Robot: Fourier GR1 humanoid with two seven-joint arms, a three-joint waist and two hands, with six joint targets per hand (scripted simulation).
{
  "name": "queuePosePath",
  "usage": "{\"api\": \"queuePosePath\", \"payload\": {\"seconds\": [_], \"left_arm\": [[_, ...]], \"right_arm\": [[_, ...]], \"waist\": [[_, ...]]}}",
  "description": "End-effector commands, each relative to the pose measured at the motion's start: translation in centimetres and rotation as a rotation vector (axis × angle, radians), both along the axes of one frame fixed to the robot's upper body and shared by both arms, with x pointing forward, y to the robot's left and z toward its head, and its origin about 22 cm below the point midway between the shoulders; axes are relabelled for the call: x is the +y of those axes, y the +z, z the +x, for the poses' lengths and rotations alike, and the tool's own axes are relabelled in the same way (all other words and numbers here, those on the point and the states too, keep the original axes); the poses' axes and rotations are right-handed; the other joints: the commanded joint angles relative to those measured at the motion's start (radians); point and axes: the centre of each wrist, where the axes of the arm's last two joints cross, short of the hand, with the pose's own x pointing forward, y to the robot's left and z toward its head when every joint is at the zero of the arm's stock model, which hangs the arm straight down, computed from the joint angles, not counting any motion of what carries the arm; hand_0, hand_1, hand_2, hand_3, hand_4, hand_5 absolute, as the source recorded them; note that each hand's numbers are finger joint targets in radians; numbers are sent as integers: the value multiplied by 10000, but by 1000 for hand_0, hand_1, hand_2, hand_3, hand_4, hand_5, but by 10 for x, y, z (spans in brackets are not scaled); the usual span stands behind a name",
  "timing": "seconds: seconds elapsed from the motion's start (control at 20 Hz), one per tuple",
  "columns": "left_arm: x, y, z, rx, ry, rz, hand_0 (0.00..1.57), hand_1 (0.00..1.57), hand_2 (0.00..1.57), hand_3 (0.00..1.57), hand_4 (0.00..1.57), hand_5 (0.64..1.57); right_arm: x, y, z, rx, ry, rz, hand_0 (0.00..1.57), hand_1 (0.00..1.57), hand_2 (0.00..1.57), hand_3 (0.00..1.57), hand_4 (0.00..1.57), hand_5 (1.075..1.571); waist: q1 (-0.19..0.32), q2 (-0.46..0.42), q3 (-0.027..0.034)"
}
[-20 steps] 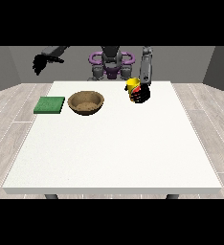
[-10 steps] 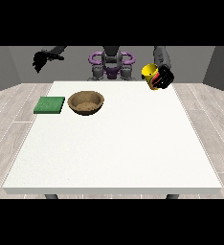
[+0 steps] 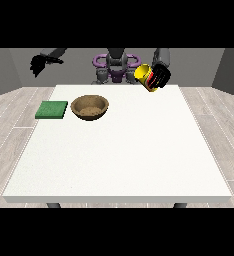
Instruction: Pick the cup and pour the ball into the bowl, then pick the bowl and place it on the pad
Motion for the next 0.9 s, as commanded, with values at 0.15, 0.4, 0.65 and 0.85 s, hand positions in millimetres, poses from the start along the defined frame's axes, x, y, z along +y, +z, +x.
{"api": "queuePosePath", "payload": {"seconds": [0.15,0.4,0.65,0.85], "left_arm": [[-73,11,10,-104,317,2596,1516,1516,1571,1571,1571,1211],[-111,14,9,-452,-394,5608,1553,1553,1571,1571,1530,1298],[-155,3,-2,-603,-1444,8337,1482,1482,1571,1571,1571,1204],[-186,-6,-11,-919,-1843,10874,1509,1509,1571,1571,1571,1042]], "right_arm": [[-1,-11,1,504,42,72,0,0,0,0,0,1570],[-14,-23,-11,876,-99,265,0,0,0,0,0,1571],[-14,-6,5,597,-11,25,0,0,0,0,0,1571],[-2,-12,10,530,426,283,0,0,0,0,0,1570]], "waist": [[-165,-529,10],[-21,-1115,19],[-140,-752,7],[-395,-604,11]]}}
